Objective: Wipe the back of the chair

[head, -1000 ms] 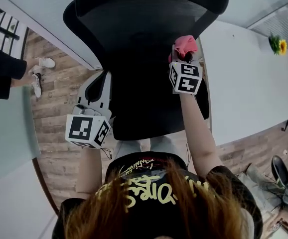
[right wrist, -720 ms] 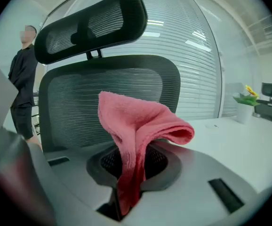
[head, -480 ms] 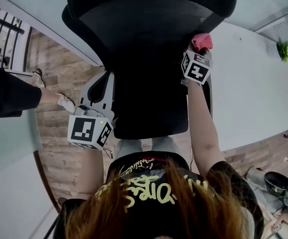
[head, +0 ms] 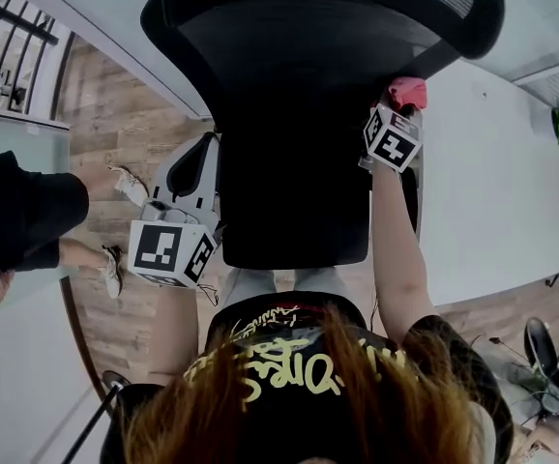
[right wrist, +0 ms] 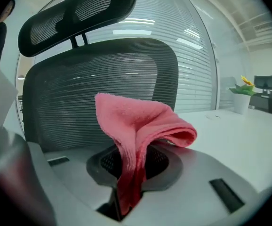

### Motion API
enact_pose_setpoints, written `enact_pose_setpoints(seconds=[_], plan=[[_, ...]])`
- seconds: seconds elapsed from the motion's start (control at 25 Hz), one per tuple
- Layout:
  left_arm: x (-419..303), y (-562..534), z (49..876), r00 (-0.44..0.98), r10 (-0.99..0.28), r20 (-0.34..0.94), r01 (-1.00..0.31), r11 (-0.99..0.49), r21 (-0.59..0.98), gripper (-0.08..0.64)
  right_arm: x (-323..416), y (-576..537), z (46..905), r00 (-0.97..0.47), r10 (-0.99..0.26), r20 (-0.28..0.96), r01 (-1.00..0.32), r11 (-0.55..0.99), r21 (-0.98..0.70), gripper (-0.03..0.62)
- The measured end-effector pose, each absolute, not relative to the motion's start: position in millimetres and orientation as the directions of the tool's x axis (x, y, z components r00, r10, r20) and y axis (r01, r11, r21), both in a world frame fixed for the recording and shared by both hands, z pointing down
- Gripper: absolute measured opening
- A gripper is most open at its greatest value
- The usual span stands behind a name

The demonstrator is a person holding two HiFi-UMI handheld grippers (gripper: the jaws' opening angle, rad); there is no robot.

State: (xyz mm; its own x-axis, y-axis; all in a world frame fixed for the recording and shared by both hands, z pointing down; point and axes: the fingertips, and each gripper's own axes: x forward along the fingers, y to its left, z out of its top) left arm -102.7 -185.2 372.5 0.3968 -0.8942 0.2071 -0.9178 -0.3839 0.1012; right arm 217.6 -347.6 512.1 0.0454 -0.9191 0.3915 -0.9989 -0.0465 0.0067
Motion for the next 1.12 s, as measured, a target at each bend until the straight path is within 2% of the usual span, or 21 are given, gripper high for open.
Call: enact_pose_setpoints(seconds=[0.56,1.12], plan=[[-122,-195,374,0.373,-0.905,0.206,-0.927,-0.358,0.108,-0.008,137,-353,519,-0.086,-0.914,0.396,-0.996,0.091,-0.007,0.064],[-182,-180,380,0.316,-0.925,0.209,-0.947,-0.298,0.117,-0.008,15,-344,518,-0.223,-0.898,0.379,-0.972,0.232,-0.021,0.064]])
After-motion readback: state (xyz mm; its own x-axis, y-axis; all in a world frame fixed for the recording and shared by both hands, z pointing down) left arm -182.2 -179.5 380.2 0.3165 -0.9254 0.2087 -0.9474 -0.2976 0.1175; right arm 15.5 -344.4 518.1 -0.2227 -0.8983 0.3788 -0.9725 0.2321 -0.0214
